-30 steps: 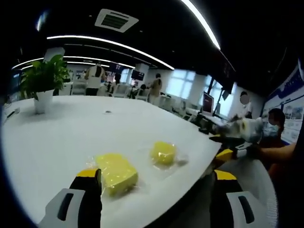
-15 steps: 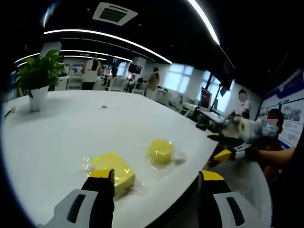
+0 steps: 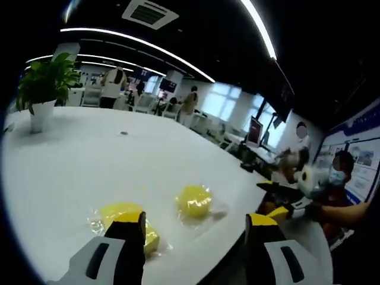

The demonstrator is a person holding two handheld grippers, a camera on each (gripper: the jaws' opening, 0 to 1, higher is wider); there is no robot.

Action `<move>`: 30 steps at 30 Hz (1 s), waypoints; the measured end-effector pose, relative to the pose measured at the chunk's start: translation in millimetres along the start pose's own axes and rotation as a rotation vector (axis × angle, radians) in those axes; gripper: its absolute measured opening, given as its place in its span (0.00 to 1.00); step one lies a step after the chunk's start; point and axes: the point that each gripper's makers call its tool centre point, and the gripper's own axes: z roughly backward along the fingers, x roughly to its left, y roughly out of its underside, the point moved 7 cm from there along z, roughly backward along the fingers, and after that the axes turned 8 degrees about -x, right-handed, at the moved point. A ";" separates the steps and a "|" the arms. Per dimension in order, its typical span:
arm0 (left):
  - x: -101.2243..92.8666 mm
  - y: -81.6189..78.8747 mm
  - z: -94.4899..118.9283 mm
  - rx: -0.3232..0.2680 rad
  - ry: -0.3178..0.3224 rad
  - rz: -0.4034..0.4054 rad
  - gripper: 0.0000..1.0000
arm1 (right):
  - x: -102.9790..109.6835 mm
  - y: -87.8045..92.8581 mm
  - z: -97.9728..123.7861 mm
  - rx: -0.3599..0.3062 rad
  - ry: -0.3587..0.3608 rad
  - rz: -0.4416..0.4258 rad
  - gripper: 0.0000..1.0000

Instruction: Compare the silicone blocks by pressing each to a similar depth, holding the contact briefly, and releasing to observe deformation and rebound differences across the visible hardness samples.

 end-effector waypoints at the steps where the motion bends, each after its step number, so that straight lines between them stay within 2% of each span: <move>1: 0.6 -0.2 -2.0 -0.001 0.000 0.005 0.68 | 0.2 0.2 0.0 0.001 -0.001 0.000 0.88; 7: 7.6 -0.5 -24.5 0.008 0.003 0.038 0.68 | 0.7 1.2 -0.4 0.011 -0.004 0.001 0.88; 13: 9.8 2.0 -59.3 0.054 0.040 0.035 0.66 | -0.2 1.8 -0.4 0.015 0.002 0.000 0.86; 15: 11.9 3.5 -70.5 0.059 0.054 0.079 0.66 | -0.5 1.9 -0.5 0.015 0.004 0.000 0.86; 19: 19.3 5.6 -88.4 0.071 0.046 0.101 0.65 | -0.6 2.2 -0.3 0.017 0.005 -0.003 0.85; 23: 27.9 9.4 -104.3 0.091 0.037 0.165 0.60 | -1.0 2.5 -0.6 0.019 0.006 -0.005 0.85; 30: 43.6 17.5 -125.8 0.128 0.001 0.192 0.57 | -1.2 2.9 -0.7 0.020 0.003 -0.009 0.83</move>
